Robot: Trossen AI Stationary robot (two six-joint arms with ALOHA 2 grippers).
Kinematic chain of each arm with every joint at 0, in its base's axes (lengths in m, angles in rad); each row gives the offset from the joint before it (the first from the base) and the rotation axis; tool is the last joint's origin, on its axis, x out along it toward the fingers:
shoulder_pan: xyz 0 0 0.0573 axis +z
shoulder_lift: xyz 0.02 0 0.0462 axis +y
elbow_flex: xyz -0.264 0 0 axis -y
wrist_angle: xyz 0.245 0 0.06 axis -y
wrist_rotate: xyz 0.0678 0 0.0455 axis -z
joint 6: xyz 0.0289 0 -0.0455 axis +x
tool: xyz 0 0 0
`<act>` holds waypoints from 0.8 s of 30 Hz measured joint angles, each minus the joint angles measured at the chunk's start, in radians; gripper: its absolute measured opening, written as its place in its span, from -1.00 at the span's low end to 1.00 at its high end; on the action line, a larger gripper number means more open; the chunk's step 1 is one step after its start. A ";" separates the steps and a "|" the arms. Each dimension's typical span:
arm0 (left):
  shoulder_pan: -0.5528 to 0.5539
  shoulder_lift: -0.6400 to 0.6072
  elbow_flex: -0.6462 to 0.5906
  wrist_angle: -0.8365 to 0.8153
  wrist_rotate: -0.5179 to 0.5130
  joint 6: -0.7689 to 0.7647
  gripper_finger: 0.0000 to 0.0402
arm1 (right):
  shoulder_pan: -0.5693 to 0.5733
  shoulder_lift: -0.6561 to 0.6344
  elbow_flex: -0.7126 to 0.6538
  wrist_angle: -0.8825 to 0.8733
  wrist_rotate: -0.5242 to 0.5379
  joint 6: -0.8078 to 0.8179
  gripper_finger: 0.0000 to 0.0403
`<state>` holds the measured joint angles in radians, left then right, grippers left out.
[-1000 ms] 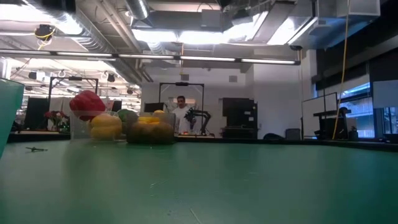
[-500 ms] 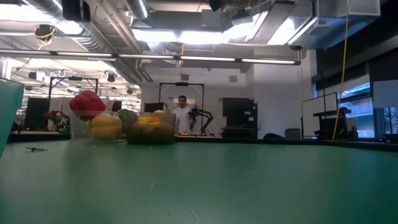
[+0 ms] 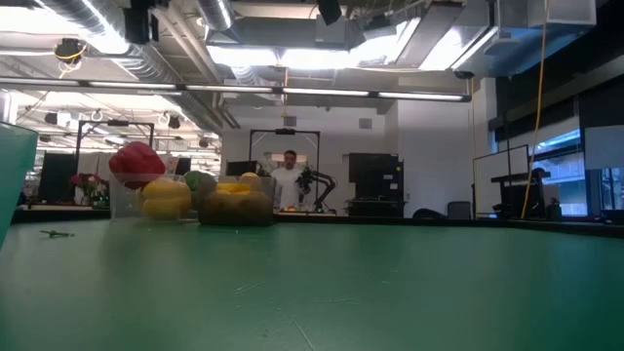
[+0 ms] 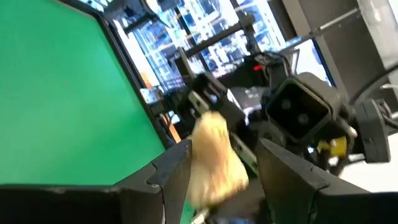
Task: Sort produce into baskets
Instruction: Put the white garlic into the blue bin
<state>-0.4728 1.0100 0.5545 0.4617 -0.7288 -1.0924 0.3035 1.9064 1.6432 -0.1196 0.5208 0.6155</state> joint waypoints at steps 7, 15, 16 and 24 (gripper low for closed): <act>0.046 0.000 0.000 0.001 0.034 0.000 -0.13 | -0.005 0.002 0.000 0.001 0.002 -0.003 -0.20; 0.052 0.000 0.000 0.004 0.056 -0.005 -0.13 | -0.017 0.002 0.000 -0.001 0.010 -0.010 -0.20; 0.052 0.000 0.000 0.004 0.056 -0.005 -0.13 | -0.018 0.002 0.000 -0.001 0.010 -0.012 -0.20; 0.051 0.000 0.000 0.002 0.056 -0.002 -0.13 | -0.024 0.002 0.000 -0.001 0.010 -0.014 -0.20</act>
<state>-0.4217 1.0103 0.5545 0.4635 -0.6724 -1.0939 0.2791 1.9083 1.6432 -0.1204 0.5304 0.6015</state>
